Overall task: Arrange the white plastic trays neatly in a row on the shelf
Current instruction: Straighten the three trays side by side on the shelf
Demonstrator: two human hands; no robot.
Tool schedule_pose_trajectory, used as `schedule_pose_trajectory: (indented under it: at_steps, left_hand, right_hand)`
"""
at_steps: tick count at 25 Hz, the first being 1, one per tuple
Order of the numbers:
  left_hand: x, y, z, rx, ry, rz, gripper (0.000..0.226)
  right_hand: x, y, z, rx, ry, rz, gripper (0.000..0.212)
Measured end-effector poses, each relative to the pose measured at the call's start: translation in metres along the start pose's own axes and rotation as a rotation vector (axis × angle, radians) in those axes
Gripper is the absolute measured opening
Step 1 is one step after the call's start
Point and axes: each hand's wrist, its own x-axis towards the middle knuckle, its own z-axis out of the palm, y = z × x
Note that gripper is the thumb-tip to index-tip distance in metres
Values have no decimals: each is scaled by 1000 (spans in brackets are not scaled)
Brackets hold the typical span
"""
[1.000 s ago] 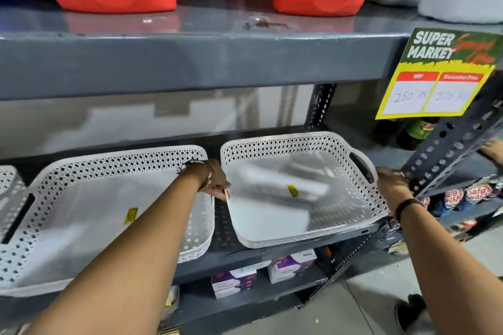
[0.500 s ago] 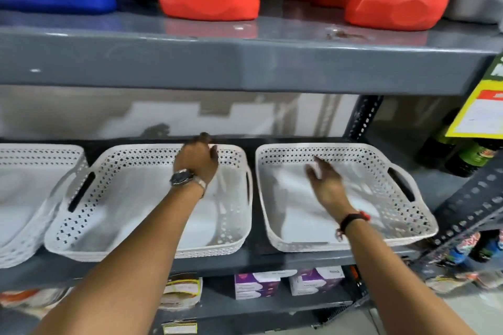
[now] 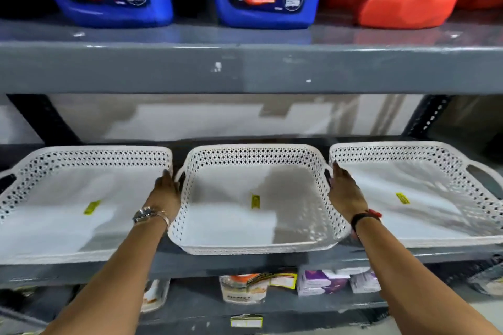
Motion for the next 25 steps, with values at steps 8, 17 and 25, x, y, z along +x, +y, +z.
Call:
schedule_pose_trajectory:
  at_steps: [8,17,25]
  left_hand:
    - [-2,13,-1,-10,67,25,43]
    - [8,8,13,-20,32,47,70]
    - [38,22,13,-16,63,71,63]
  right_hand:
    - [1,-1,3,-79,36,-60,57]
    - [7,2,8,-115,71,-117,63]
    - [49,-4,11,-107,83,-151,61]
